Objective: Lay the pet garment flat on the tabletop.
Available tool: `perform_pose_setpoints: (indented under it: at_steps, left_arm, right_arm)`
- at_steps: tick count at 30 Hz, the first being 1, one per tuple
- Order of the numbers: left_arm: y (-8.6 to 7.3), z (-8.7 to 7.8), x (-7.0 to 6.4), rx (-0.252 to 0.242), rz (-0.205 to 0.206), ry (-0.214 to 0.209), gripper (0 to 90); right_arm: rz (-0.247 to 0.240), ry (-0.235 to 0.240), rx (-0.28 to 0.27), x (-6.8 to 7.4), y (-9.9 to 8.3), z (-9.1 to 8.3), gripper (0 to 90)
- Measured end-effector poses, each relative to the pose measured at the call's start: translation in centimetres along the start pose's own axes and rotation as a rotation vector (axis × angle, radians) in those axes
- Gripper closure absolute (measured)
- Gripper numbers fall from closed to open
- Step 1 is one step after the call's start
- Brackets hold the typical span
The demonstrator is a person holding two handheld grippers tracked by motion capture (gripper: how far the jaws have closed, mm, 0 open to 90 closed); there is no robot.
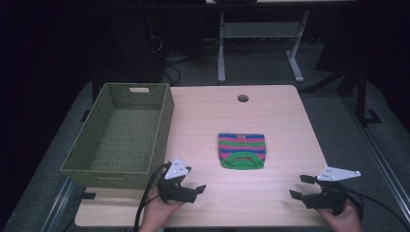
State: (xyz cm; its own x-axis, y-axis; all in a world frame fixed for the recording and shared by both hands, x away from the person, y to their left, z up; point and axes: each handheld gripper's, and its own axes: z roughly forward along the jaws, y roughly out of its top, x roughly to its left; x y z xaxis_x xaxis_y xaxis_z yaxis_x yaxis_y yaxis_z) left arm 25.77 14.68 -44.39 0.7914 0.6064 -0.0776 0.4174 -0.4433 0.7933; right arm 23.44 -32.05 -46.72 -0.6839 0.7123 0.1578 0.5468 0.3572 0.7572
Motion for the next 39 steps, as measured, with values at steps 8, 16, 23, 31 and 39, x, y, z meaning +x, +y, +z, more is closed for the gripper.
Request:
perform_pose_setpoints:
  at_steps: [8,16,23,31,39]
  left_arm:
    - [-0.1,-0.2,0.1,-0.006,0.001,-0.003,19.6]
    - [-0.1,-0.4,0.2,0.006,0.023,0.003,19.7]
    - [-0.2,-0.2,0.2,0.006,0.01,-0.009,20.6]
    - [0.0,0.1,0.3,0.008,0.011,-0.015,20.7]
    - [0.4,0.7,0.0,0.011,0.023,-0.014,20.8]
  right_arm:
    - [-0.001,0.004,0.003,0.1,-0.1,0.0,23.3]
    - [-0.014,0.015,0.009,0.8,0.5,0.7,23.4]
    - [-0.027,0.023,0.017,1.1,0.8,1.2,23.4]
    - [-0.043,0.037,0.008,1.1,1.9,1.9,23.4]
    - [-0.052,0.058,0.01,0.8,2.9,2.3,23.7]
